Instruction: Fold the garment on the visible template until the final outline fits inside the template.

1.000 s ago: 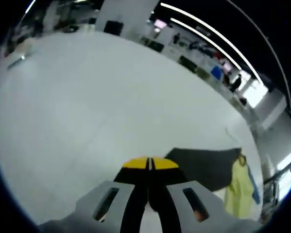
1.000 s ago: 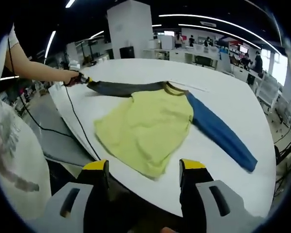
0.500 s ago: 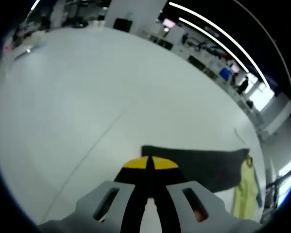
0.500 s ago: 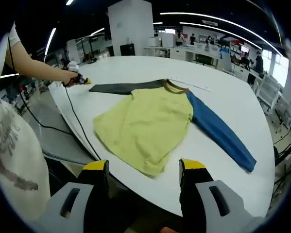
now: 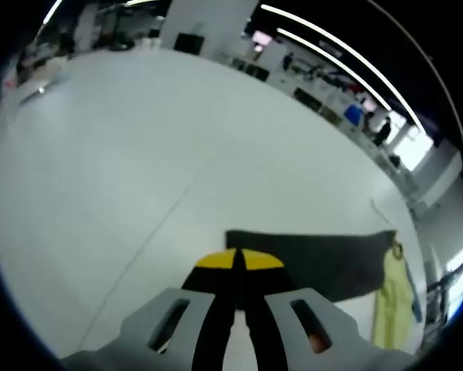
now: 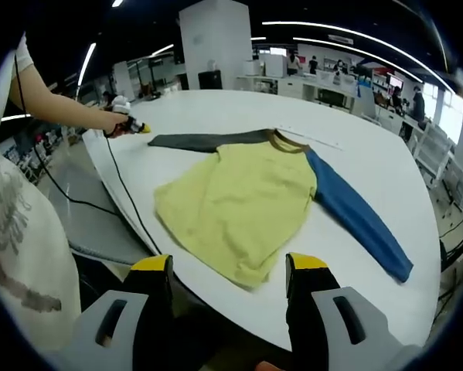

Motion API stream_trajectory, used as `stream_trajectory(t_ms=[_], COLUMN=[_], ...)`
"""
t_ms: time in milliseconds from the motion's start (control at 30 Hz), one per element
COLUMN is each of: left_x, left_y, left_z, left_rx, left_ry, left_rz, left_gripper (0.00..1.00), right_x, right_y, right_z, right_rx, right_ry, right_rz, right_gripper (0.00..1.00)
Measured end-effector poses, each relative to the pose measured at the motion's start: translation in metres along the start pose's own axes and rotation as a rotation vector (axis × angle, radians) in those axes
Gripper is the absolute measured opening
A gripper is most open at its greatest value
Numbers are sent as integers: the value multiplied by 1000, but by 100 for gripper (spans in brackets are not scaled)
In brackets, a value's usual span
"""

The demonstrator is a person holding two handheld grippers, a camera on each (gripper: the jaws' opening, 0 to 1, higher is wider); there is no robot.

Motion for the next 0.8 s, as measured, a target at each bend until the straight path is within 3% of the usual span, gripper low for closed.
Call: stream_trajectory(t_ms=[367,533,700,800], left_x=[4,7,10,13], left_y=[4,3,0,-2], left_z=[9,13,18,22], left_rx=[36,48,74,82], left_ry=[-20,-9,-22,-42], left_rz=[-48,-123,-150,-166], left_gripper=[1,35,58,66], right_x=[-2,-3,-3,-2], right_y=[3,2,5,4], right_z=[-4,-4,-4,-4], right_rx=[19,22,38,42], right_ry=[15,18,16,18], right_rz=[16,31,33,36], right_gripper=[59,59,59,59])
Point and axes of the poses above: the point that each gripper's makers call its tool centre point, and the gripper's own axes: z roughly backward along the fingers, x roughly to its right, y roughly out of its top, the point moved 10 cm from there along z, roughly backward along the fingers, and after that the axes turned 2 degrees about -y, right-handed, at the moved point
